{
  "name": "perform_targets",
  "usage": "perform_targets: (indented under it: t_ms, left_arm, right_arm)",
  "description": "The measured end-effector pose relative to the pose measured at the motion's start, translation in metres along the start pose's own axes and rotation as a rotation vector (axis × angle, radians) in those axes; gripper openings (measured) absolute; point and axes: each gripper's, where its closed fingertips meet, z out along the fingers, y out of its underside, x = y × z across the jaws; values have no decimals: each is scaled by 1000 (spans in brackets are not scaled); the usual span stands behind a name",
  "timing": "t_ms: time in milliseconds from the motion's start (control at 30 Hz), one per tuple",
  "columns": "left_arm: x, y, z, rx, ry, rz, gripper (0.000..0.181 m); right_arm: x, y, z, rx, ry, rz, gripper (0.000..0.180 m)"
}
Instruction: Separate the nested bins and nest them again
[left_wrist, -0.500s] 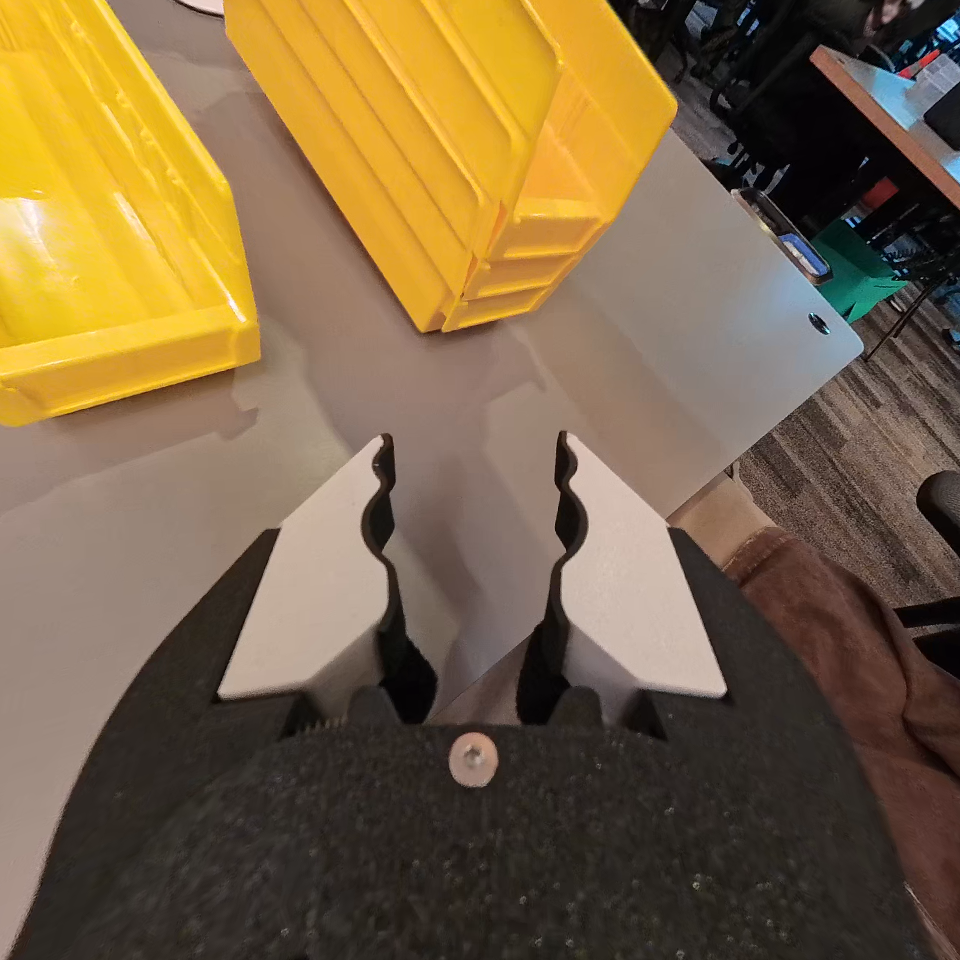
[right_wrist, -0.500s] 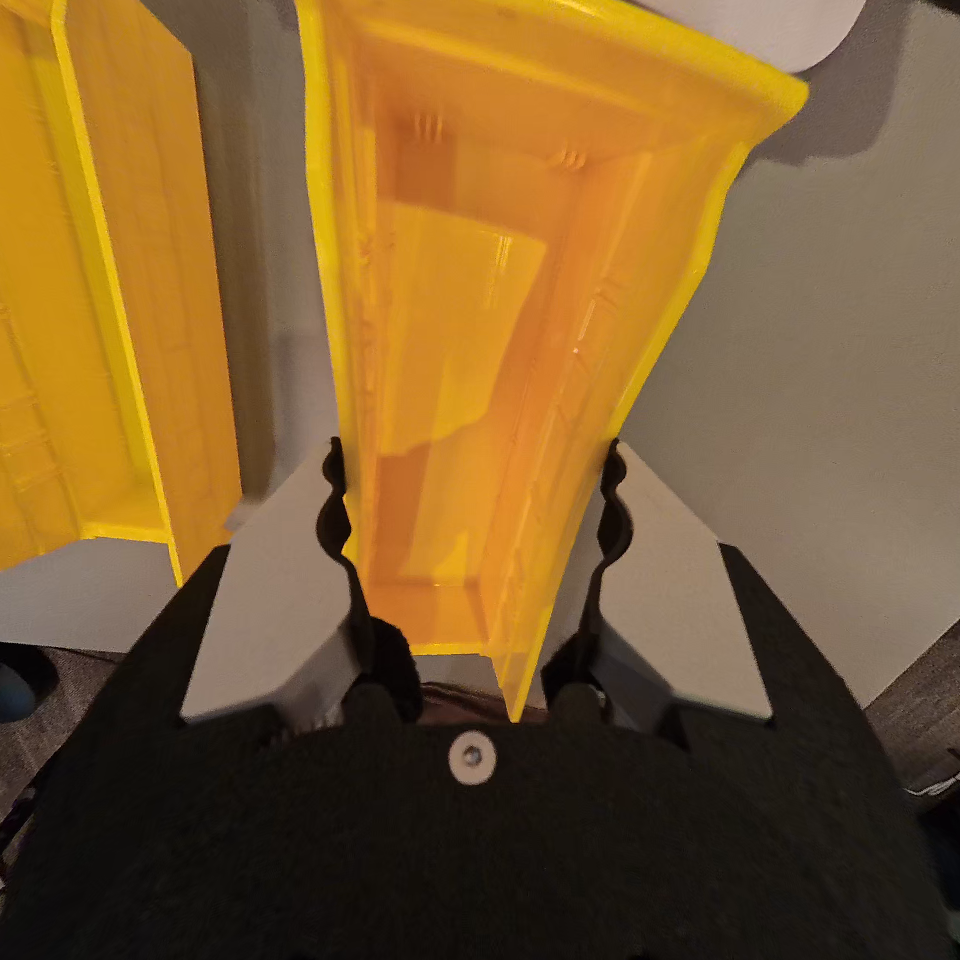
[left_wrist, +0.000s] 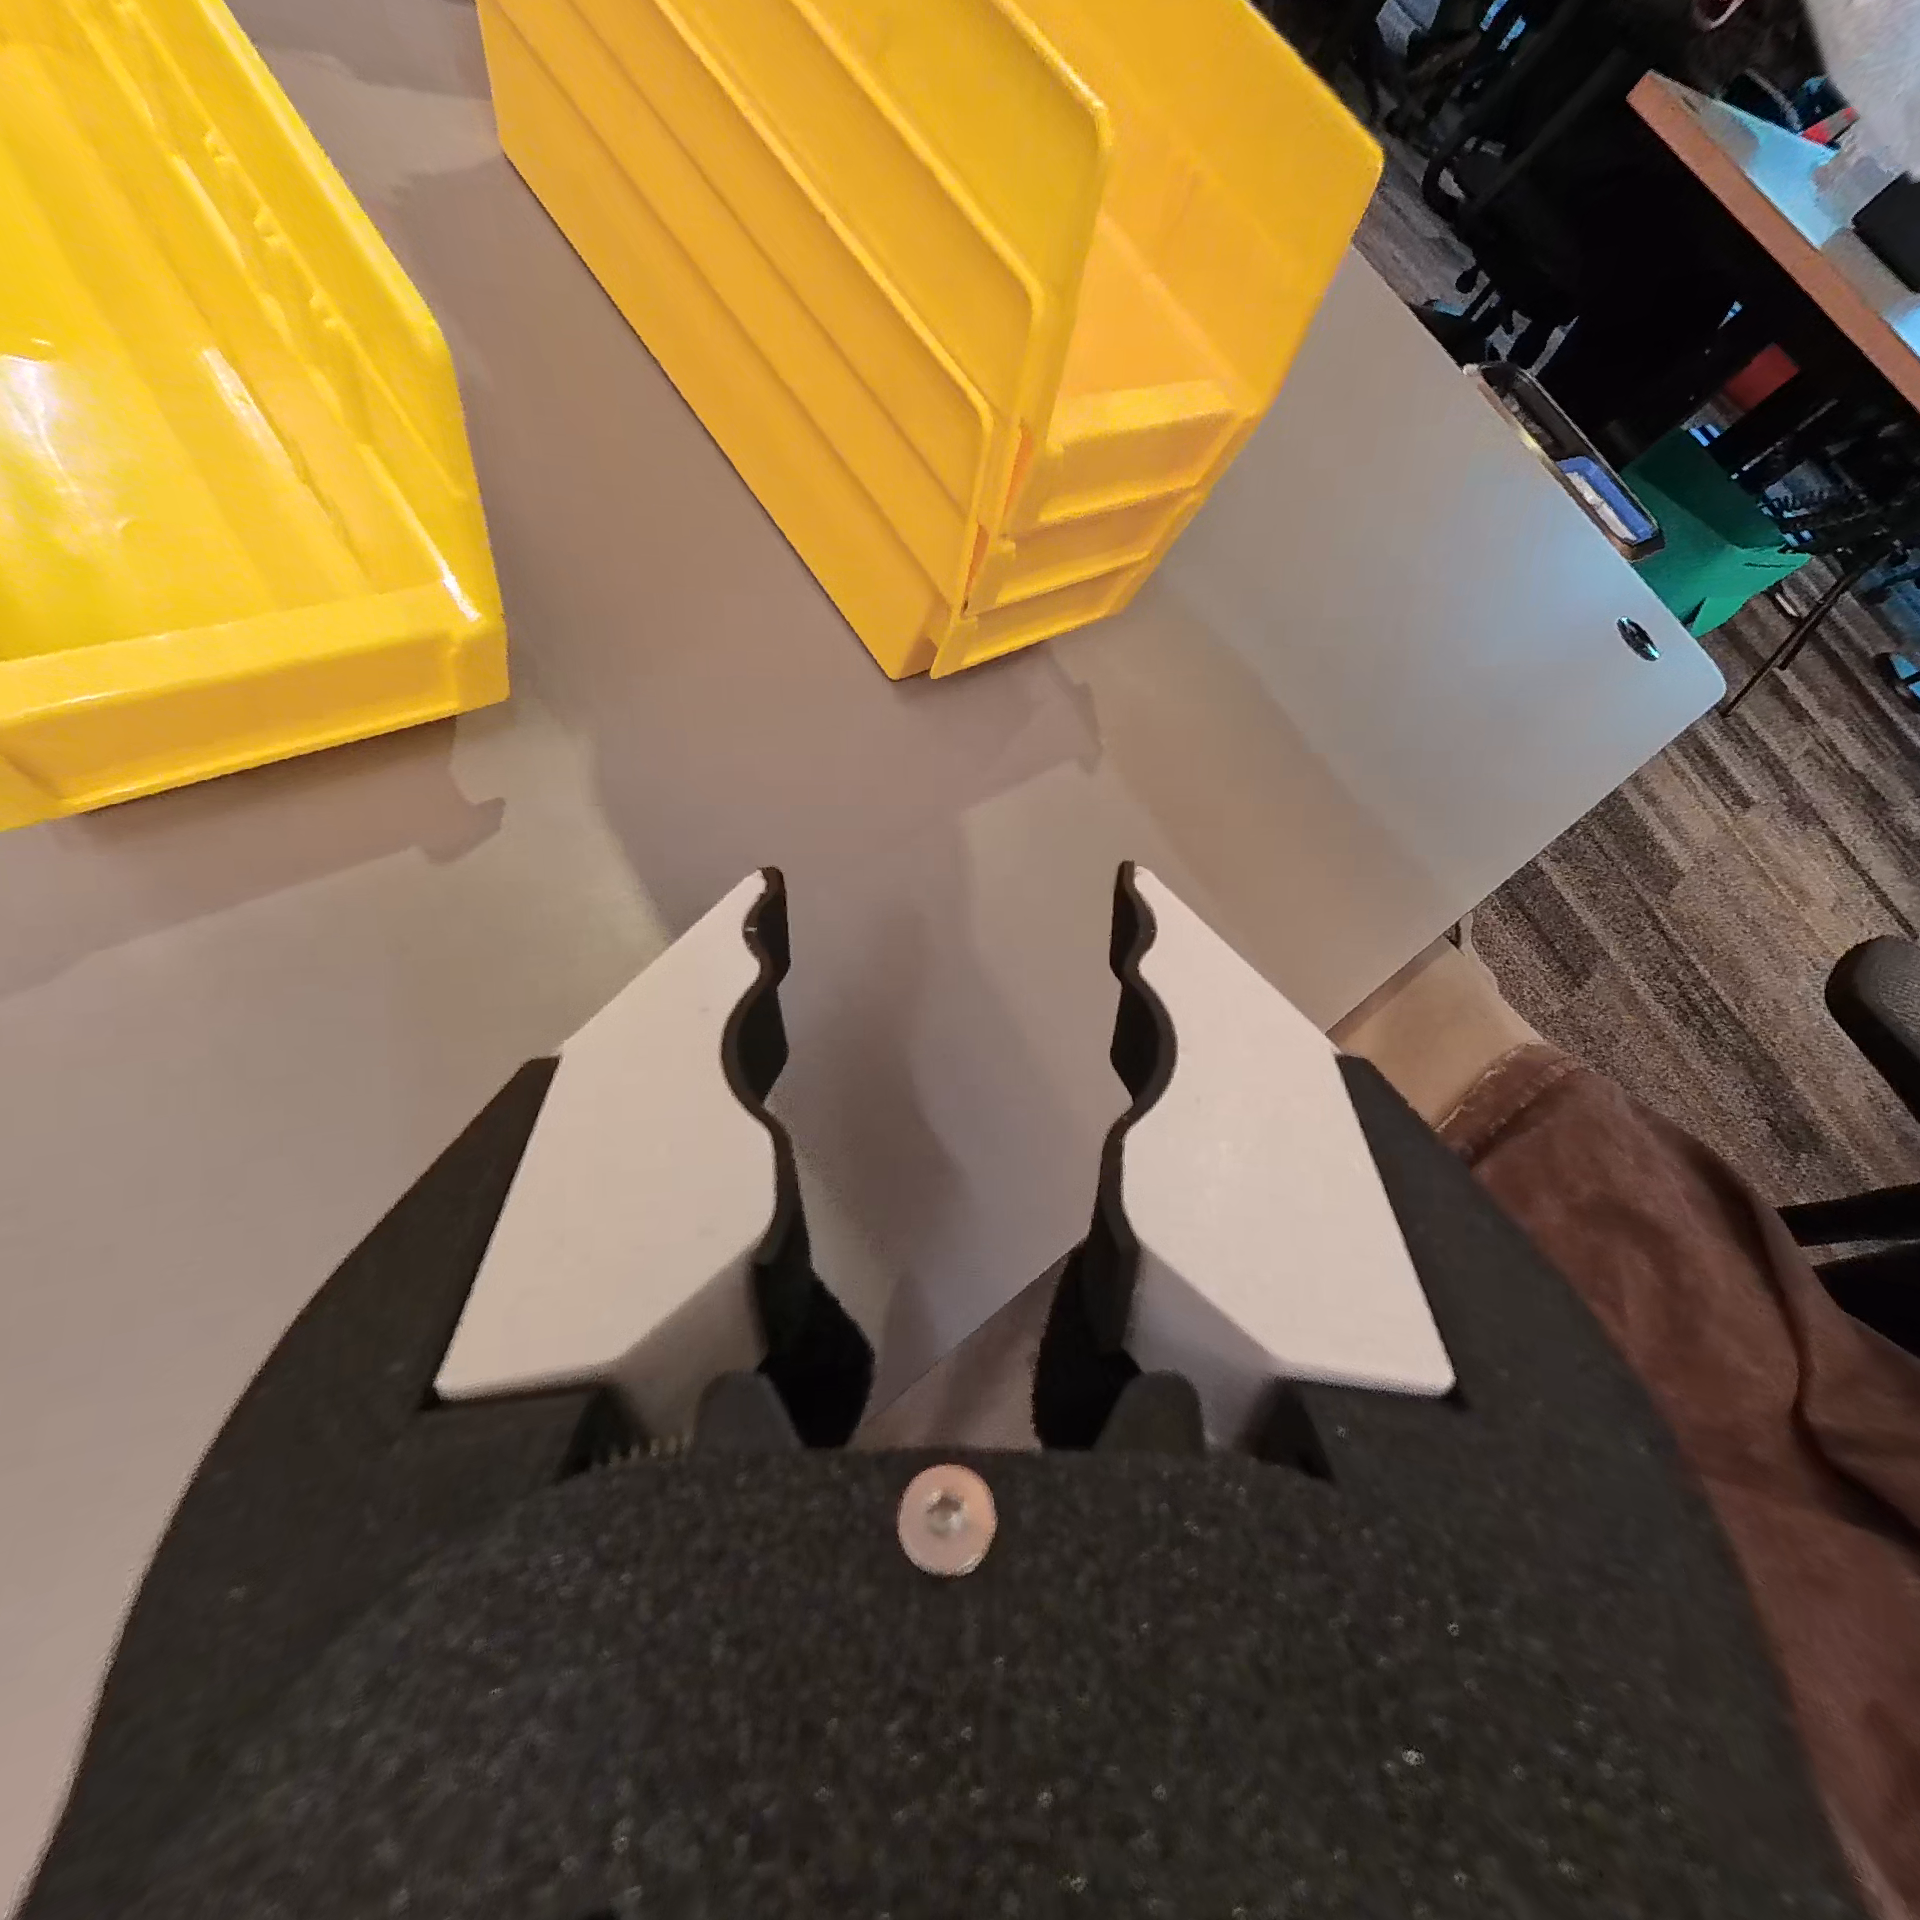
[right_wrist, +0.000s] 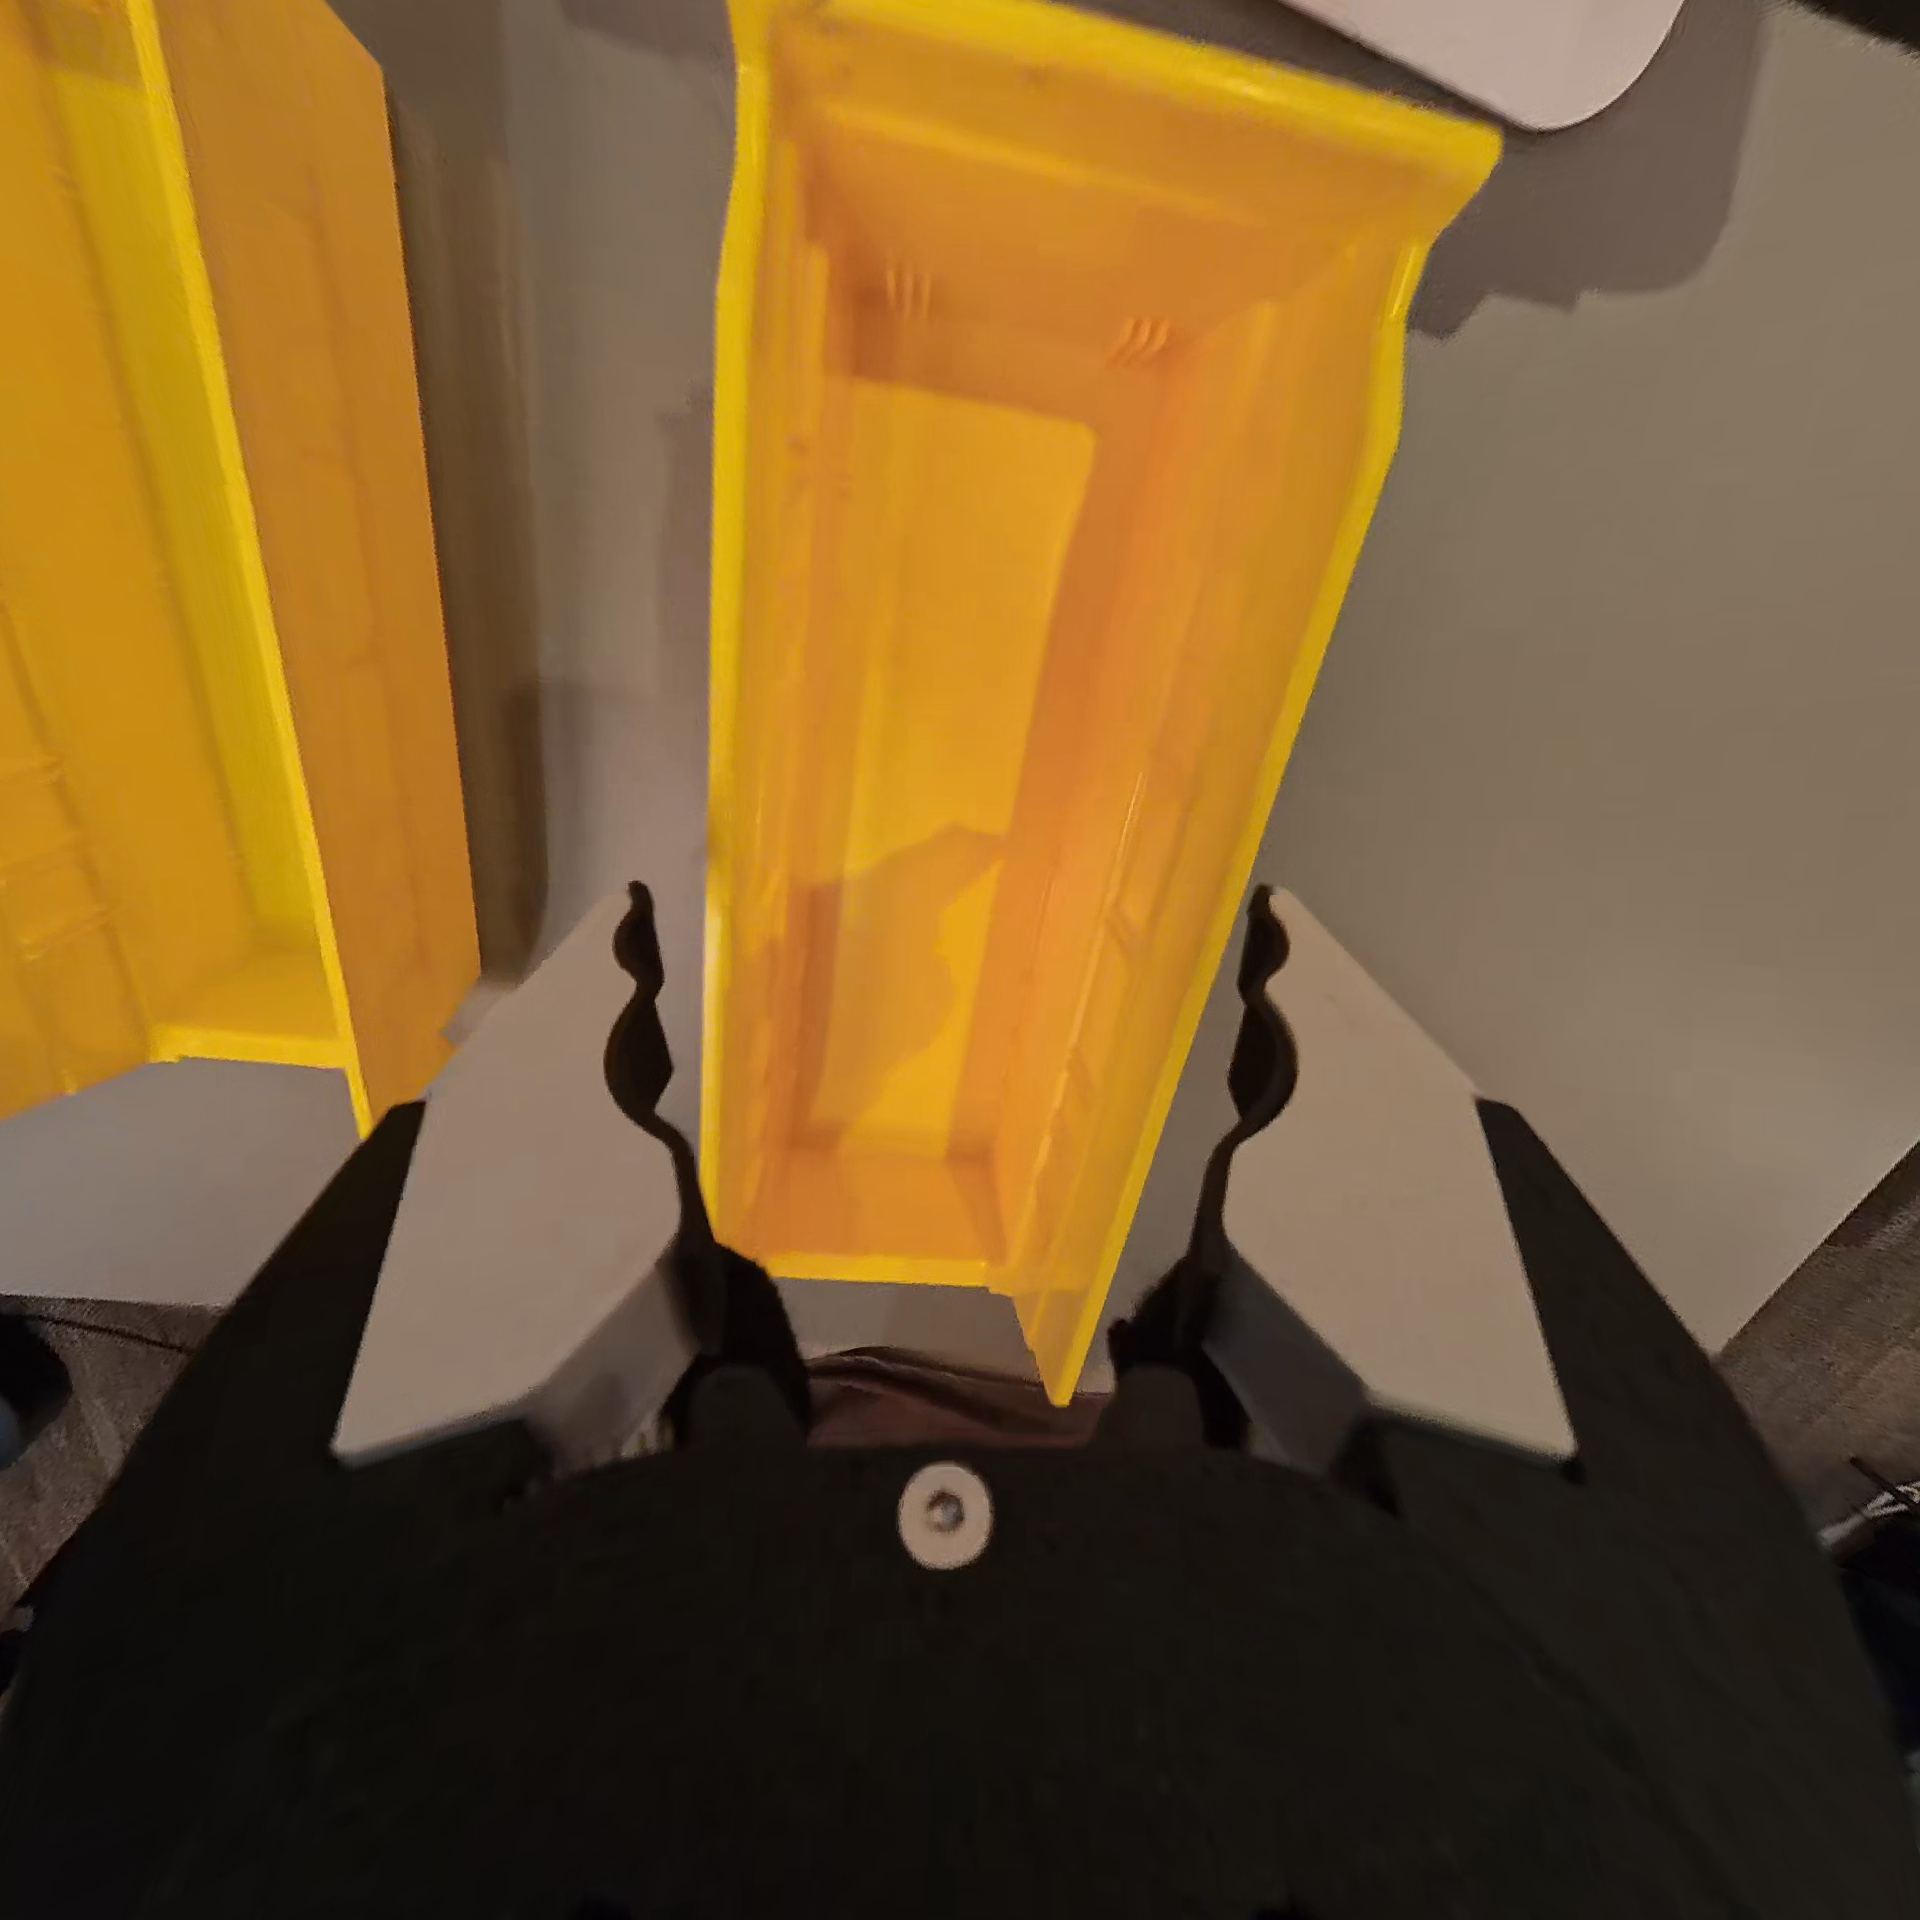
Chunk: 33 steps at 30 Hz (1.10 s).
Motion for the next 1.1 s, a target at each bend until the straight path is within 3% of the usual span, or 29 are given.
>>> perform_targets:
  t_ms: [167,600,1100]
  left_arm:
    - [3,5,2,-21,2,5,61]
    - [-2,5,0,-19,-3,-20,61]
    - [1,7,2,-32,11,-28,61]
  right_arm:
    - [1,5,13,5,3,11,122]
    - [11,8,12,-26,-21,-16,90]
    - [24,14,-26,-5,-37,-6,86]
